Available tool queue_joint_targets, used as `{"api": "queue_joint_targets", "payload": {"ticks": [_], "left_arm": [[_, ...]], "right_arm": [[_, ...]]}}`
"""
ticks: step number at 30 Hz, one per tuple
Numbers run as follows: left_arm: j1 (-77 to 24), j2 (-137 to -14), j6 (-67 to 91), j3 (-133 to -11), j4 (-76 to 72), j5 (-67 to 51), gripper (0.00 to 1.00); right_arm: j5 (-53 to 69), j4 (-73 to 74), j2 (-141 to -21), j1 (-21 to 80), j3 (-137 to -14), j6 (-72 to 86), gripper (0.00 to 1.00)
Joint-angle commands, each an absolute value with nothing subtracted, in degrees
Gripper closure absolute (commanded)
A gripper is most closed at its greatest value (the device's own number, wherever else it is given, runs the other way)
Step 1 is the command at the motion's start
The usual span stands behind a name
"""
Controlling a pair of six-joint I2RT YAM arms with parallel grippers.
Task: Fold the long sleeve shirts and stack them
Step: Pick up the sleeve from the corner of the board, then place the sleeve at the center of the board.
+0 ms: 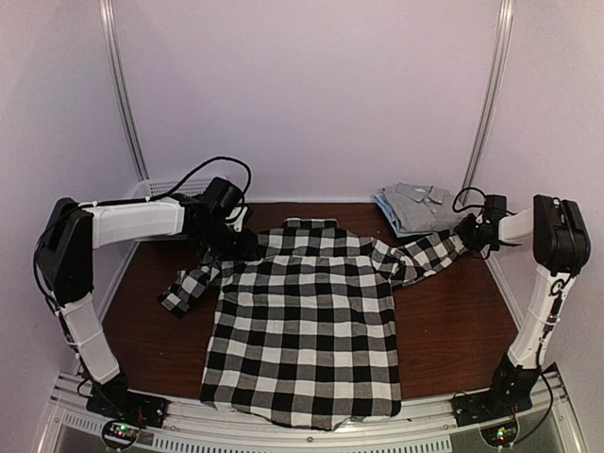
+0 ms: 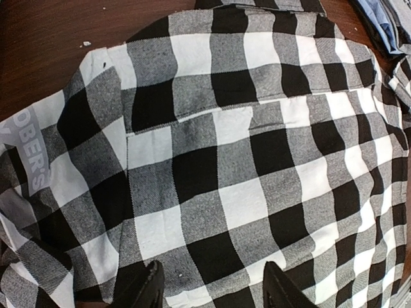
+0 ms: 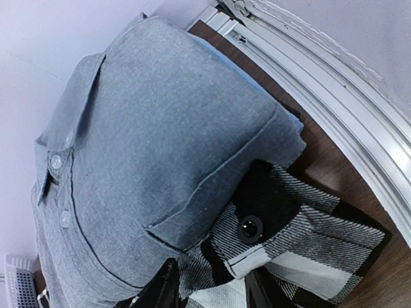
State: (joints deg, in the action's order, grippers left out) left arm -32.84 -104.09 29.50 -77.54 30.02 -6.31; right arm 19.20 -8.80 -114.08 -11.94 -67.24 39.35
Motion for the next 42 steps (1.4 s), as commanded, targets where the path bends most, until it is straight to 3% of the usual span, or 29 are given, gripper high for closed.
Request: {"api": "queue_joint_targets", "payload": {"ticks": [1,9,19,26,34,42], "left_arm": [[-33.13,-101.59,29.46,-78.29,29.88,-5.88,0.47],[-33.13,-101.67,29.40,-79.33,30.06,-6.73,0.47],[-33.46,-100.14,29.87,-80.78,30.15,-8.82,0.47],[-34.01,-99.25,30.71,-82.10,30.10,-11.03,0.47],[-35.06,-98.50,31.07,-82.53,28.53,-14.72,0.47],[-35.16,-97.83,32.63,-78.15,24.31,-19.50,0.47]], "right_arm": [[18.97,-11.16,-116.51,-12.74,-68.72,38.68,0.69],[18.75,-8.88,-114.71,-12.92,-68.83,35.54,1.00],[21.18,-10.02,-99.79,-12.43,-60.66,33.53,1.00],[22.54,-7.79,-86.54,-5.87,-55.64,31.35,1.00],[13.91,-1.62,-74.91,14.47,-53.34,29.17,1.00],[3.97,-7.54,-77.20,38.65,-47.26,36.81,1.00]]}}
